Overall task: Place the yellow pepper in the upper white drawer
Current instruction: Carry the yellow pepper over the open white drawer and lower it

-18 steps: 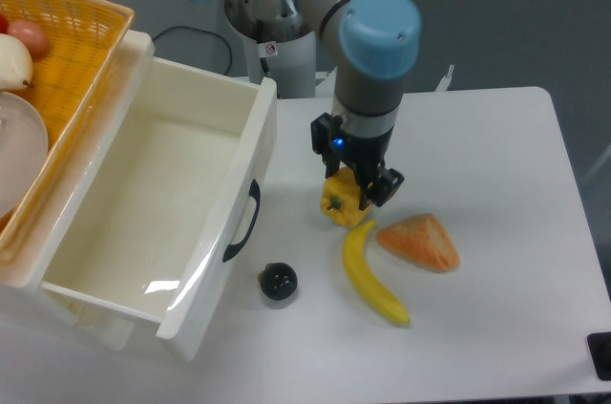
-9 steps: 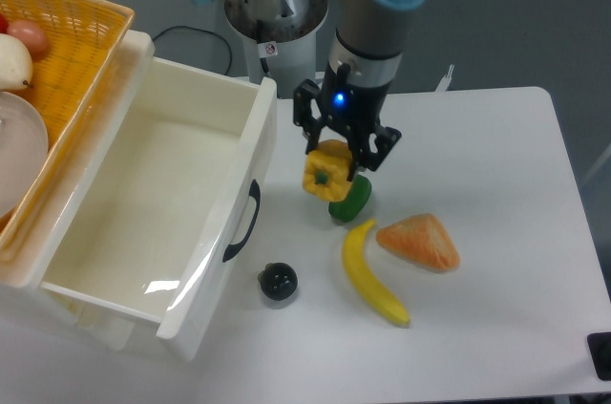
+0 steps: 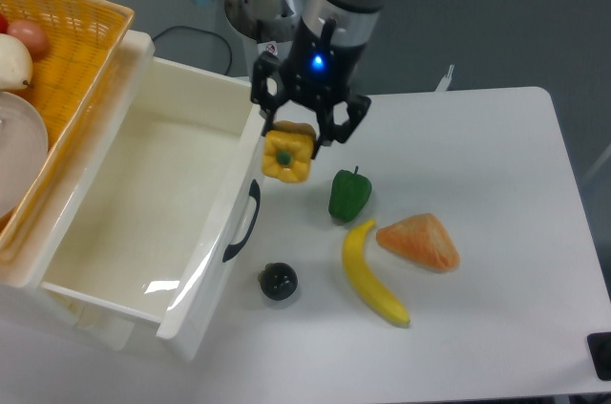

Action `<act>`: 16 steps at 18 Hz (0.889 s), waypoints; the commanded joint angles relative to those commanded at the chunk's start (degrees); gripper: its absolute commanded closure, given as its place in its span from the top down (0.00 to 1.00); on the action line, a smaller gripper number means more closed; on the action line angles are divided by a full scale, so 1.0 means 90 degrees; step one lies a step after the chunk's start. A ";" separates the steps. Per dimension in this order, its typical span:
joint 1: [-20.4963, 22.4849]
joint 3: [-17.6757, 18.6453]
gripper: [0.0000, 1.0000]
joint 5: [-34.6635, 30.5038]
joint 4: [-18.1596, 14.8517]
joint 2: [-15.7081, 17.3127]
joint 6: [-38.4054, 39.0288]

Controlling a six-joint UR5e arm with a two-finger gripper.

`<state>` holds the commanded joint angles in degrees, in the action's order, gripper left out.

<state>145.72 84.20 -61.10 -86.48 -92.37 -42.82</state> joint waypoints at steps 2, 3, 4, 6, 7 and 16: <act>0.0000 -0.0010 0.34 0.0372 0.0010 0.0019 0.0371; -0.0039 -0.0010 0.34 0.0383 0.0019 0.0039 0.0411; -0.0107 -0.0010 0.34 0.0383 0.0010 0.0097 0.0412; -0.0166 0.0010 0.34 0.0403 0.0010 0.0117 0.0480; -0.0263 0.0019 0.34 0.0354 0.0019 0.0117 0.0548; -0.0927 0.0058 0.34 -0.0280 0.0000 -0.0029 0.0754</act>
<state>137.38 84.73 -63.63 -86.48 -92.63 -36.04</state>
